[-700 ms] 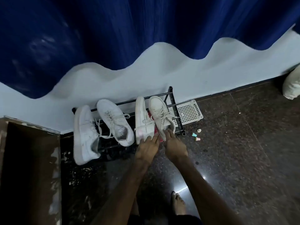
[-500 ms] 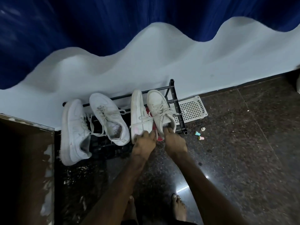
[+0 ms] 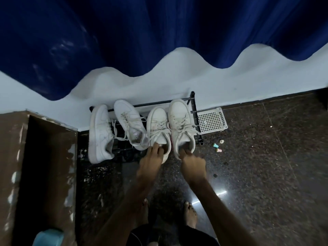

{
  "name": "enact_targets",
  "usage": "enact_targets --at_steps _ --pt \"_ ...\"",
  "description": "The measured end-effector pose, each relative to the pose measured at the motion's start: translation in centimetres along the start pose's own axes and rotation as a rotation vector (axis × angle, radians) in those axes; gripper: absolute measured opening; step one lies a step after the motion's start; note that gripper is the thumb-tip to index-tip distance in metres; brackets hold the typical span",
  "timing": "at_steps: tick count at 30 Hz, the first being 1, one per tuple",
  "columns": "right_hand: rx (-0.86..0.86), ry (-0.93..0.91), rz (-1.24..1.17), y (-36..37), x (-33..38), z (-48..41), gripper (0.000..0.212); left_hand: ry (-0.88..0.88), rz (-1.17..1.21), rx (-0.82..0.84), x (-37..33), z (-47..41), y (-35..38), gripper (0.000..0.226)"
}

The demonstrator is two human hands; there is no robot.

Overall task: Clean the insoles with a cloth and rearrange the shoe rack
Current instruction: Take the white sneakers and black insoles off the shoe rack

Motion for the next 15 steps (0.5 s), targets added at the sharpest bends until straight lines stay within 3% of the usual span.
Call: enact_targets --at_steps 5,10,15 --pt "-0.065 -0.113 -0.009 -3.5 6.5 3.3 0.054 -0.143 0.203 -0.099 3.8 7.4 -4.5 0.034" --pt "-0.175 -0.292 -0.046 -4.7 16.6 5.6 0.048 -0.280 0.266 -0.130 11.1 14.5 -6.5 0.043" --pt "-0.081 -0.462 -0.085 -0.7 28.4 8.5 0.046 -0.408 0.359 -0.177 20.6 23.6 -4.5 0.034"
Point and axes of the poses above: each hand's wrist, its own z-axis away from the middle knuckle, its own y-axis out of the palm, x = y × z, the point moved 9 cm from there along -z, towards the middle knuckle, and after that the axes turned 4 degrees about -y, right-handed, at the moved point
